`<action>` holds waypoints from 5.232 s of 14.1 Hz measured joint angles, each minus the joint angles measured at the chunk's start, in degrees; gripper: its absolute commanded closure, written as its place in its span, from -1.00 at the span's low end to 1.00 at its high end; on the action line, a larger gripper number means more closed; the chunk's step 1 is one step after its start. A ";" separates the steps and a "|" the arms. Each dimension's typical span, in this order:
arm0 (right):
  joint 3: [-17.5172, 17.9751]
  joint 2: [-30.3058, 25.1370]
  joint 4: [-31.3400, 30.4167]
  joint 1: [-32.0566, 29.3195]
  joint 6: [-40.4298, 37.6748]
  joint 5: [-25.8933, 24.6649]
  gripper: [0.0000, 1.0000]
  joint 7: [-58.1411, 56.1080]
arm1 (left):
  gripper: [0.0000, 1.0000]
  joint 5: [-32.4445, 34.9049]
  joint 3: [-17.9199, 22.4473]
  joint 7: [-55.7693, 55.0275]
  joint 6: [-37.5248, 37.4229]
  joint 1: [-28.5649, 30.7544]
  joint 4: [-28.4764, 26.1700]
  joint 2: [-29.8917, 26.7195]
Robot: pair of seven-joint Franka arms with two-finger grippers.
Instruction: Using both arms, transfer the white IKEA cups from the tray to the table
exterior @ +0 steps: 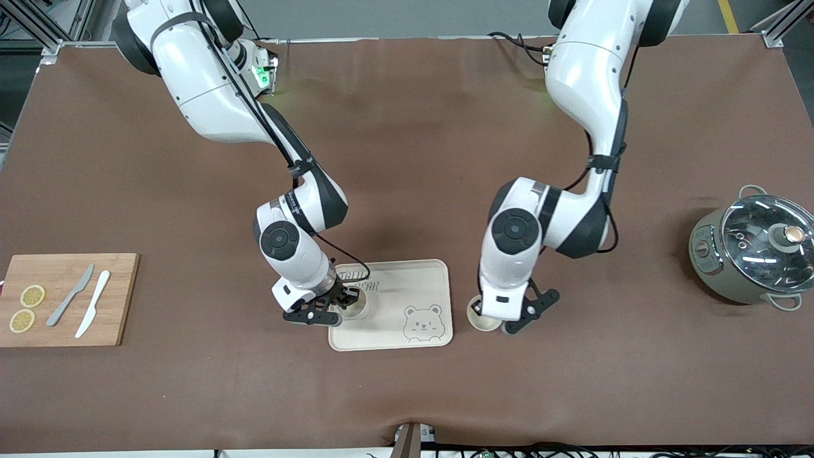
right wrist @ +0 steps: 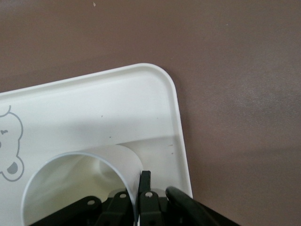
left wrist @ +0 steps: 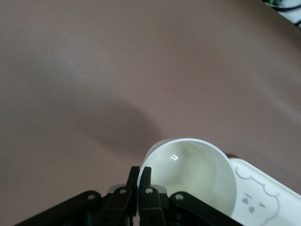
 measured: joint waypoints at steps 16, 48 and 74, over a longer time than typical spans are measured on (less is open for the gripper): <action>-1.07 -13.33 7.86 -5.33 -29.42 -0.13 1.00 -11.01 | 1.00 0.02 -0.44 25.28 0.09 17.93 -2.59 -0.71; -0.49 -2.62 -0.33 -32.50 -12.94 5.10 1.00 -61.00 | -1.00 -5.56 -4.63 45.05 5.42 27.11 -4.63 -3.31; 0.22 -2.94 7.70 -32.18 -27.57 5.42 -1.00 -57.45 | -1.00 -0.67 -6.82 53.78 -35.05 25.73 -9.19 -40.16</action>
